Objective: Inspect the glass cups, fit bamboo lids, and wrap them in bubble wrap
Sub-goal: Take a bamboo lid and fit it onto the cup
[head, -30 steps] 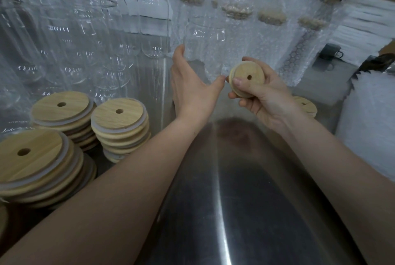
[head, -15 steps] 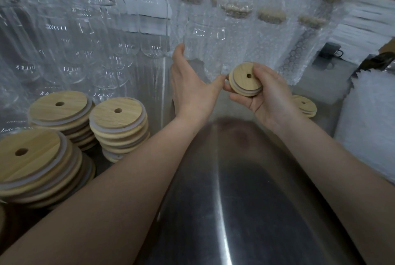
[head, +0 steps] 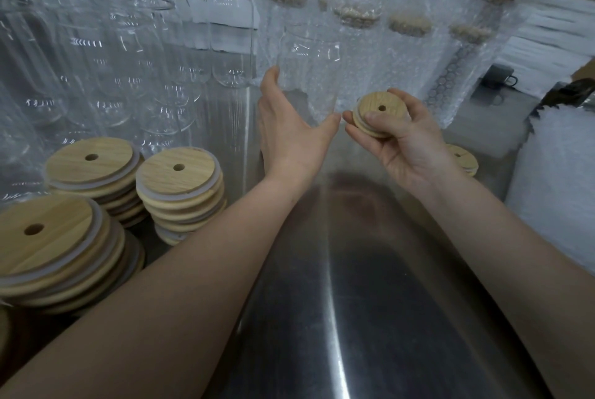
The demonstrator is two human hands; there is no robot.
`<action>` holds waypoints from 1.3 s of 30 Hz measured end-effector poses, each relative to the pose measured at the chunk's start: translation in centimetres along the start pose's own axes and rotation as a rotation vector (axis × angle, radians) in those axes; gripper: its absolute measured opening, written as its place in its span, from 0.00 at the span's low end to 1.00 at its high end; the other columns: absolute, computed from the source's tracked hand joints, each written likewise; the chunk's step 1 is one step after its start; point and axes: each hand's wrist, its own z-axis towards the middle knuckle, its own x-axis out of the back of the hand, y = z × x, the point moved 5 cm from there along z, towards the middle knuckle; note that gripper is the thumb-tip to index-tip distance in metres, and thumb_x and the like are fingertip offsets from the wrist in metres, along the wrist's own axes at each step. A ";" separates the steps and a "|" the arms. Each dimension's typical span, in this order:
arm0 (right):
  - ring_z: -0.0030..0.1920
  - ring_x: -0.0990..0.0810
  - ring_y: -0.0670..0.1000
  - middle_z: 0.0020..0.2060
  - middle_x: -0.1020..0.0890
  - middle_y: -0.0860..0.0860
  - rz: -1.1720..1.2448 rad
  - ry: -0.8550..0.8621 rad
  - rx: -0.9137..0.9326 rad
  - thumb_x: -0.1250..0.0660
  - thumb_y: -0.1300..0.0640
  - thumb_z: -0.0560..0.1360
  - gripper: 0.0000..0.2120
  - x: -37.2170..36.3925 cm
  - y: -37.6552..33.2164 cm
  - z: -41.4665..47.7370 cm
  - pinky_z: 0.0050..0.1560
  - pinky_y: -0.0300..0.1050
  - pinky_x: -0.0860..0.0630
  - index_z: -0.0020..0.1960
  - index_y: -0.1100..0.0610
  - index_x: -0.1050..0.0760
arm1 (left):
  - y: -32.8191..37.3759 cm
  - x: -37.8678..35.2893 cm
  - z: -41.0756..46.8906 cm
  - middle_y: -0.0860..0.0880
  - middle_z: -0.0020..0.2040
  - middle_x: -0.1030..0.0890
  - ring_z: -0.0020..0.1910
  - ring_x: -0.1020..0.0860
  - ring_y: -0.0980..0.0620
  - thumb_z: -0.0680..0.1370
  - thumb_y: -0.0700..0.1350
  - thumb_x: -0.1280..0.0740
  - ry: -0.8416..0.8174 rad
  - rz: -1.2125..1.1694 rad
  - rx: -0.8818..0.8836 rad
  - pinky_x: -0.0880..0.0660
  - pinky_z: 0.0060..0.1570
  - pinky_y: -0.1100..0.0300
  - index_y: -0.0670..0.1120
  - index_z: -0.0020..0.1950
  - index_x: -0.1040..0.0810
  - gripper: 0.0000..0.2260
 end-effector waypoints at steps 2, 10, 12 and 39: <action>0.48 0.15 0.63 0.60 0.24 0.65 -0.020 0.013 0.017 0.34 0.75 0.74 0.22 0.1 -0.1 0.0 0.41 0.51 0.17 0.61 0.56 0.34 | 0.0 0.0 0.0 0.45 0.71 0.36 0.70 0.34 0.48 0.70 0.49 0.24 0.001 0.006 0.001 0.33 0.69 0.47 0.47 0.77 0.45 0.42; 0.43 0.13 0.57 0.46 0.15 0.57 -0.118 0.064 0.093 0.36 0.56 0.81 0.09 0.1 -0.5 -0.3 0.31 0.41 0.20 0.58 0.57 0.34 | 0.1 0.0 -0.1 0.45 0.72 0.36 0.70 0.34 0.48 0.70 0.49 0.24 -0.007 0.014 0.001 0.33 0.68 0.47 0.47 0.77 0.45 0.42; 0.43 0.13 0.57 0.44 0.14 0.55 -0.128 0.080 0.092 0.39 0.53 0.83 0.07 0.1 -0.6 -0.3 0.29 0.41 0.21 0.57 0.56 0.34 | 0.1 0.0 -0.1 0.46 0.72 0.36 0.70 0.35 0.48 0.70 0.49 0.24 -0.009 0.015 0.003 0.33 0.69 0.46 0.47 0.77 0.46 0.42; 0.59 0.26 0.49 0.59 0.25 0.48 -0.178 0.010 0.379 0.40 0.52 0.79 0.10 -0.9 -4.4 -0.6 0.66 0.47 0.29 0.60 0.48 0.28 | 2.4 -0.4 -1.7 0.50 0.74 0.35 0.74 0.38 0.48 0.69 0.43 0.27 -0.030 0.594 -0.349 0.42 0.71 0.45 0.58 0.79 0.46 0.44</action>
